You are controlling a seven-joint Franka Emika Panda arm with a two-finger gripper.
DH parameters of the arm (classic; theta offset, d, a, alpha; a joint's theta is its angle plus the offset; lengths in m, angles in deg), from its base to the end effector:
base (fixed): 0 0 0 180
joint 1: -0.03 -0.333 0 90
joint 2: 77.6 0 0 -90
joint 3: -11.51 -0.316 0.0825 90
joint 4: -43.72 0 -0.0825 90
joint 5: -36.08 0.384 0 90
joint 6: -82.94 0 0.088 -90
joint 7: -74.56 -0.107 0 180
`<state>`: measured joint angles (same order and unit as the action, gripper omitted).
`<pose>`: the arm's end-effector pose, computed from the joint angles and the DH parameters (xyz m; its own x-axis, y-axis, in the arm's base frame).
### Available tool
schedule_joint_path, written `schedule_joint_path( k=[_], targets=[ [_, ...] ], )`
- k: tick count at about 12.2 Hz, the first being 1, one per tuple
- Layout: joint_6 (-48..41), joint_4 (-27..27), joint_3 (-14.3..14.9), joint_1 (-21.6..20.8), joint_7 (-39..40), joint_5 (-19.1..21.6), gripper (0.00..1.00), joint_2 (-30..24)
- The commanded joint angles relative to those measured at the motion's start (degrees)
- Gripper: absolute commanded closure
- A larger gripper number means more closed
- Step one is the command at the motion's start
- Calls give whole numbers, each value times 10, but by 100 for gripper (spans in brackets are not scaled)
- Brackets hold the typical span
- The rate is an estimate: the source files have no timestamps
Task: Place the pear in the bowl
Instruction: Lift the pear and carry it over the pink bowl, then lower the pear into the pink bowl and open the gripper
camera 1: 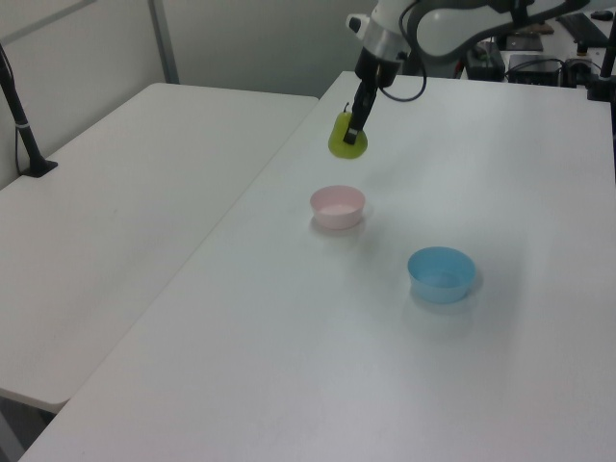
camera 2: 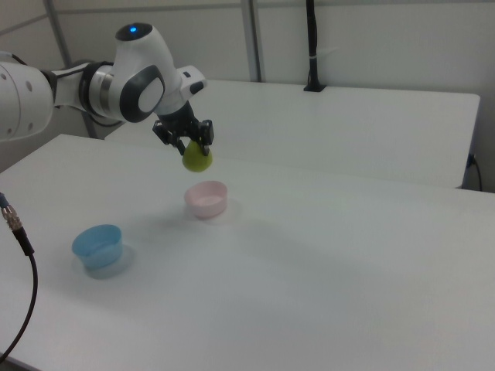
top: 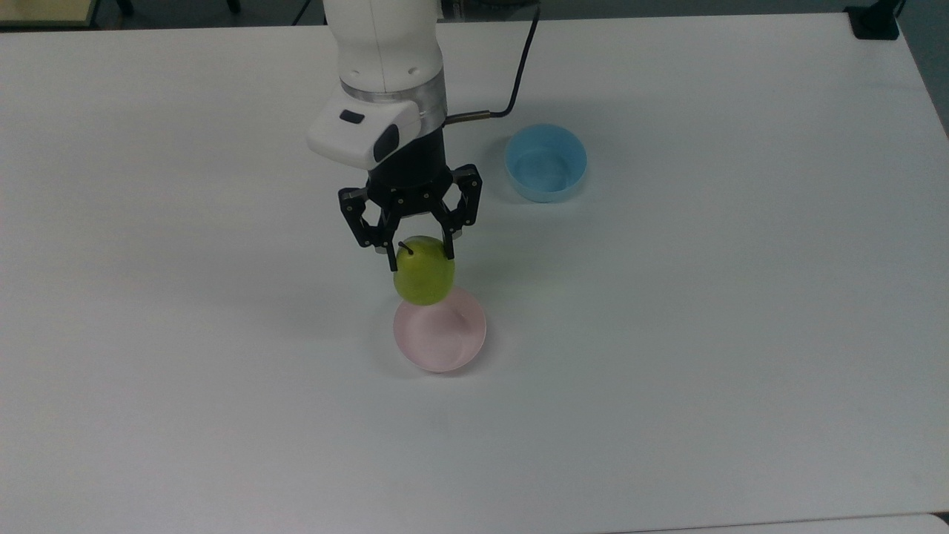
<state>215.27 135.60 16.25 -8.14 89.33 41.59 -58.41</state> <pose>0.6887 0.0502 0.4762 0.8936 0.2593 0.3663 0.2665 -0.9633 0.0319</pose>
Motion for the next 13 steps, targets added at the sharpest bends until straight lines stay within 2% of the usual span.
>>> schedule_joint_path(
  k=[1, 5, 8, 10, 12, 13],
  targets=[
    [43, 15, 4, -17, -10, -16, 71, 25],
    [72, 9, 4, -32, -50, -66, 71, 82],
    [73, -1, 4, -33, -52, -74, 71, 104],
    [121, 0, 4, -33, -60, -81, 71, 119],
    [127, 0, 4, -32, -64, -92, 71, 123],
    [127, 0, 4, -31, -64, -91, 65, 123]
  ],
)
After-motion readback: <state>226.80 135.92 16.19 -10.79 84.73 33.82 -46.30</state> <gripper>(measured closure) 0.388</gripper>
